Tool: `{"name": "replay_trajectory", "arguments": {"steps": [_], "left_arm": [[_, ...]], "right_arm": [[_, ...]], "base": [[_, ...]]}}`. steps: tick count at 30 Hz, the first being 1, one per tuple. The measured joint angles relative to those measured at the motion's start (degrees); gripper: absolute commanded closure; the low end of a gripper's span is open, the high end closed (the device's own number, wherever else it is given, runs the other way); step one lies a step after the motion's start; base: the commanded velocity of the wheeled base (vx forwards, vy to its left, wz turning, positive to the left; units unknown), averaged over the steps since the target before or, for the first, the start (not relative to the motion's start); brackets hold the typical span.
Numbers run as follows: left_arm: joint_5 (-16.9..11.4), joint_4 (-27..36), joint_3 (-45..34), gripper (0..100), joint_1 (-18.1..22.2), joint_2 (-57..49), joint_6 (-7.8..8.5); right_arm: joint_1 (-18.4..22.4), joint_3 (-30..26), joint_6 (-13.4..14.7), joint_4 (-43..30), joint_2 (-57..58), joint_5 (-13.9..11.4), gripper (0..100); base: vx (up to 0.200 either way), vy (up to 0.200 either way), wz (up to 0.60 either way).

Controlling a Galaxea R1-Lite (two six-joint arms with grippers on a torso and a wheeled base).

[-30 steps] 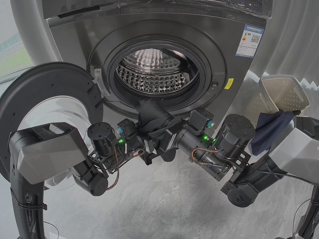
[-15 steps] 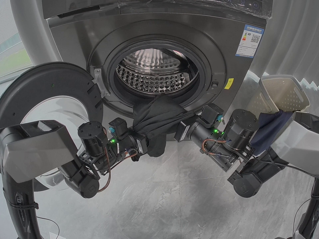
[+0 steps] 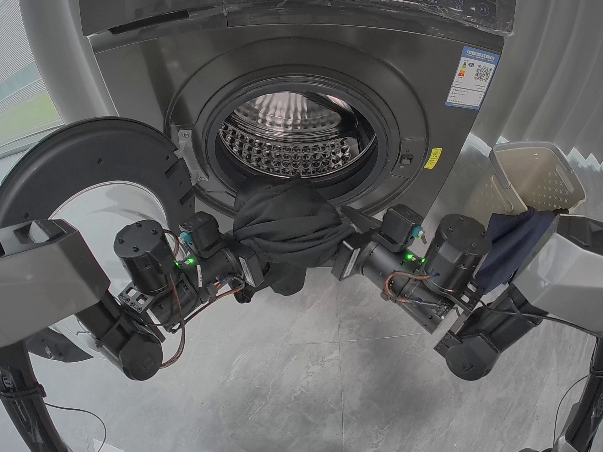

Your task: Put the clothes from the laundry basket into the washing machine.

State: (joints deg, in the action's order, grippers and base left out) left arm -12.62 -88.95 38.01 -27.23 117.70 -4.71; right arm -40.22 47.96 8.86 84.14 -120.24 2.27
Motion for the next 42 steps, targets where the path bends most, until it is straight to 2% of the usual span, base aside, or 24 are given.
{"name": "replay_trajectory", "arguments": {"steps": [3,8,13,16,25,29,35,42], "left_arm": [[-0.2,0.0,-1.8,100,0.1,-1.7,-0.2],[-0.4,0.0,-7.0,100,0.2,-5.9,-0.68],[-1.0,0.0,-13.6,100,0.3,-9.8,-0.3],[-1.4,0.0,-16.5,100,0.4,-11.8,-0.18],[-1.6,0.0,-18.8,100,1.9,-14.0,-0.2],[-1.6,0.0,-19.8,100,2.2,-14.3,0.3],[-1.6,0.0,-20.6,100,1.7,-15.0,0.68],[-1.8,-0.1,-20.9,100,1.6,-15.4,0.72]], "right_arm": [[-0.1,-4.5,-0.7,-0.1,1.8,-1.0,0],[-0.2,-14.5,-2.7,0.1,6.7,-4.6,0],[0.0,-23.2,-4.1,0.3,12.6,-7.9,0],[0.5,-26.4,-4.5,0.4,15.2,-8.7,0],[3.1,-29.6,-4.6,0.6,17.7,-9.3,0],[4.9,-31.4,-4.6,0.6,18.0,-9.3,0],[5.6,-32.8,-4.3,0.7,18.9,-9.2,0],[5.8,-32.6,-4.0,0.7,19.0,-9.1,0]], "base": [[0.0,0.0,0.0],[0.0,0.0,0.0],[0.0,0.0,0.0],[0.0,0.0,0.0],[0.0,0.0,0.0],[0.0,0.0,0.0],[0.2,0.0,0.0],[0.0,0.0,0.0]]}}
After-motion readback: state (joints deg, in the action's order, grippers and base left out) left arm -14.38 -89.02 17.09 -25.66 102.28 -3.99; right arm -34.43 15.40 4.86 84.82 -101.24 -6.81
